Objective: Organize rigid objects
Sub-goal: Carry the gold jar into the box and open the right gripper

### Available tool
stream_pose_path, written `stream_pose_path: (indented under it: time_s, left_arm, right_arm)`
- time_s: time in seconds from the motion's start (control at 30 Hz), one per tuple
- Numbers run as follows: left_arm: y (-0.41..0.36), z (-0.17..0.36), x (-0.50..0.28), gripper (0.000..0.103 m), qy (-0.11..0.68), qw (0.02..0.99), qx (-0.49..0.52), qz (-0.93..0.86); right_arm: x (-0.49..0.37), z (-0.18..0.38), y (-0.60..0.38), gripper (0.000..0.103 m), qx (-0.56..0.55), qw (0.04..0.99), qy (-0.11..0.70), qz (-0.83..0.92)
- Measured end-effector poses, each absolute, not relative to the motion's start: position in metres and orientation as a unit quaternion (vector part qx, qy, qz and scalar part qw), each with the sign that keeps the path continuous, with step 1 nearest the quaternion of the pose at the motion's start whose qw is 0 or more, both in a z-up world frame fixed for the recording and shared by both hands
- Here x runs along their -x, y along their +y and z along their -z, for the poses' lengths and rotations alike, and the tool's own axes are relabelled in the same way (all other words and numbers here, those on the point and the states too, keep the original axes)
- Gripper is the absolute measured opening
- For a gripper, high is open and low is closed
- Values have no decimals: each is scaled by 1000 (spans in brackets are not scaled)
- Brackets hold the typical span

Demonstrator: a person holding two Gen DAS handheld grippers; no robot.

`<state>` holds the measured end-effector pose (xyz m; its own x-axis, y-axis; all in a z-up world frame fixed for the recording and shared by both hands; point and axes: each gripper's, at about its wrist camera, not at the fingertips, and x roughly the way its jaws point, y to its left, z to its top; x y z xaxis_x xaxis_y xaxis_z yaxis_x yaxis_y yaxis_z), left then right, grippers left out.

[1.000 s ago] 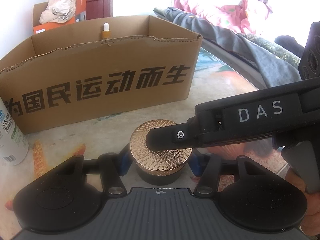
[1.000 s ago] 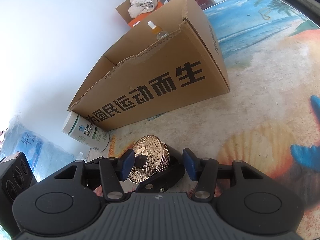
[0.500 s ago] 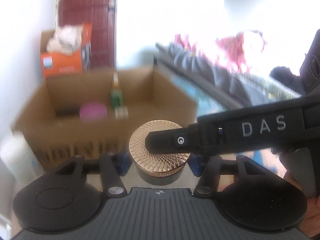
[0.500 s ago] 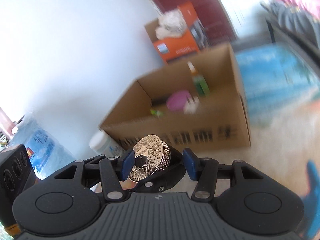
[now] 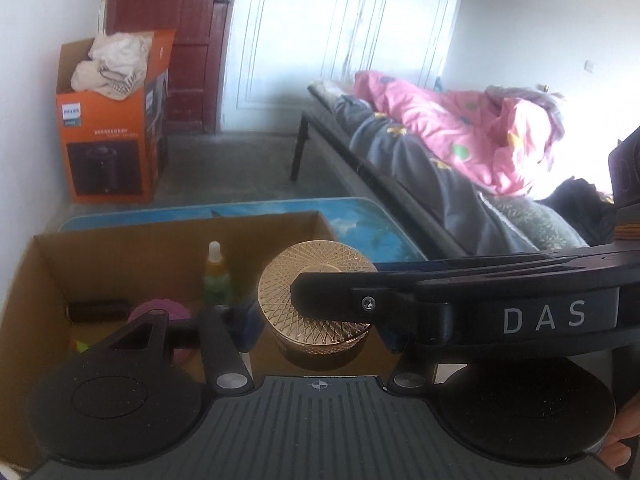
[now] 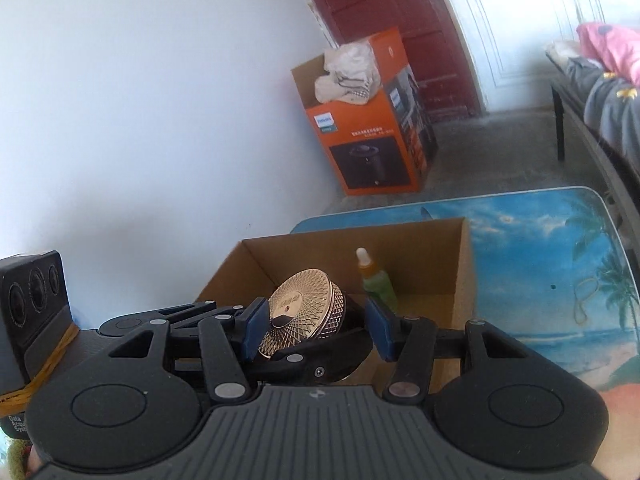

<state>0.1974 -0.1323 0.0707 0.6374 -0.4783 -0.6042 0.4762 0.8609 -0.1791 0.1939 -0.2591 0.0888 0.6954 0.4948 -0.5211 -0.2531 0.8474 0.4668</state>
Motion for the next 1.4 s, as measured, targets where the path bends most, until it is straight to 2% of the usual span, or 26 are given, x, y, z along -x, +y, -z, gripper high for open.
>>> stream_pose_path:
  time_s: [0.3, 0.57, 0.77, 0.87, 1.03, 1.1, 1.3, 1.4]
  left_arm:
    - [-143, -46, -245, 56, 408, 878, 16, 251]
    - [-146, -33, -266, 56, 440, 868, 26, 229]
    - [-140, -25, -275, 59, 473, 850, 64, 225]
    - [-137, -29, -270, 66, 448, 864, 62, 221]
    - [-137, -32, -266, 68, 448, 864, 71, 220]
    - [-137, -35, -263, 74, 442, 867, 69, 221]
    - [-131, -54, -239, 85, 412, 879, 63, 232]
    - [-122, -68, -218, 90, 387, 886, 67, 245]
  right_arm:
    - [-251, -54, -275, 55, -170, 885, 381, -207]
    - [-266, -51, -270, 55, -131, 893, 379, -204]
    - [-266, -48, -278, 55, -143, 894, 372, -205]
    - [-265, -51, -283, 55, -153, 895, 365, -206]
    - [-256, -58, -284, 55, -159, 897, 357, -206]
    - [-249, -63, -285, 55, -160, 900, 350, -207]
    - [-221, -83, -295, 57, -188, 905, 323, -205]
    - [-199, -95, -299, 62, -199, 908, 307, -207]
